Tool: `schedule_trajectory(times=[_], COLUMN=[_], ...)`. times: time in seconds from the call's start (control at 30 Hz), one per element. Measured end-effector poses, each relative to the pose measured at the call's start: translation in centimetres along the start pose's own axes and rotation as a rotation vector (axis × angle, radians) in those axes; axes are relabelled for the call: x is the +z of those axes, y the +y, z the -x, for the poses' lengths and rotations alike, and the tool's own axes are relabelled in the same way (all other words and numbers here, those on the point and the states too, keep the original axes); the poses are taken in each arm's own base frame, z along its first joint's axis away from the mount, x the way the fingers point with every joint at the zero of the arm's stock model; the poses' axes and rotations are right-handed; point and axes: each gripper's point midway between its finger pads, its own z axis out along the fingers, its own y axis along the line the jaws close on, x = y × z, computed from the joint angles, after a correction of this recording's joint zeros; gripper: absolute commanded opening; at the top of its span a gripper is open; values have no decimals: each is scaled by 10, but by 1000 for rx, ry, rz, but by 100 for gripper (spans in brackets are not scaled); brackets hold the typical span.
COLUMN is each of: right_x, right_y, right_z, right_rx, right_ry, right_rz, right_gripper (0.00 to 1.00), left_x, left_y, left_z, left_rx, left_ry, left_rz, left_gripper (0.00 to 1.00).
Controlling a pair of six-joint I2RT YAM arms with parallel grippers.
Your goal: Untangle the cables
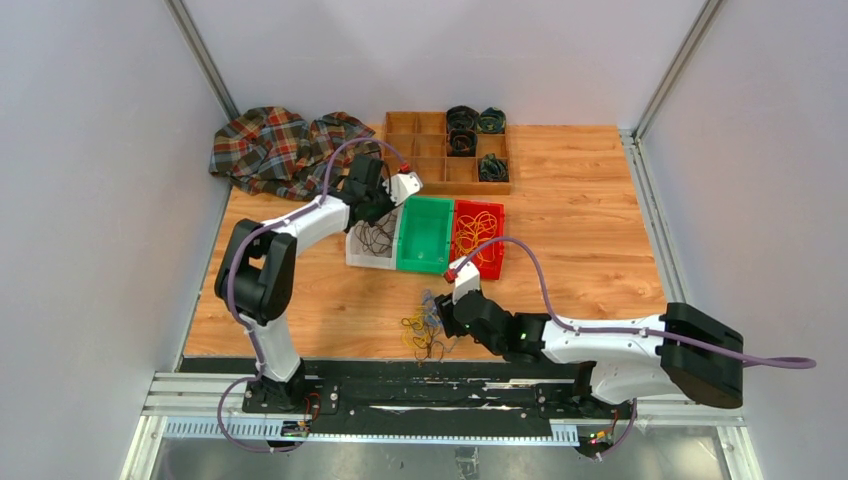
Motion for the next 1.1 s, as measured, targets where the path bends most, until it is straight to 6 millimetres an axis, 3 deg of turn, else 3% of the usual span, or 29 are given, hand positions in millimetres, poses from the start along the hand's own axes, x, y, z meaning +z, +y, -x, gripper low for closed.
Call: schedule_trajectory(times=[0.07, 0.13, 0.3, 0.43, 0.6, 0.73, 0.87, 0.97, 1.1], right_x=[-1, -2, -6, -12, -23, -34, -45, -52, -56], right_y=[-1, -2, -7, -11, -17, -22, -27, -31, -37], right_z=[1, 1, 4, 9, 17, 20, 20, 18, 8], right_rx=[1, 0, -1, 5, 13, 33, 71, 94, 99], right_ry=[-1, 0, -5, -15, -31, -32, -27, -28, -4], right_rz=[-3, -7, -24, -32, -37, -42, -44, -44, -55], right_gripper=[54, 54, 58, 59, 59, 59, 58, 58, 56], left_x=[8, 12, 5, -17, -71, -105, -138, -147, -148], left_y=[2, 3, 5, 4, 9, 5, -40, -104, -186], left_z=[4, 7, 19, 28, 49, 66, 64, 48, 10], left_rx=[-6, -12, -22, -20, -1, -3, -28, -11, 36], left_ry=[-6, -10, -25, -40, -97, -164, -216, -202, -105], left_rz=[-4, -8, -38, -82, -115, -155, -290, -453, -684], left_gripper=[3, 14, 52, 79, 89, 90, 89, 87, 82])
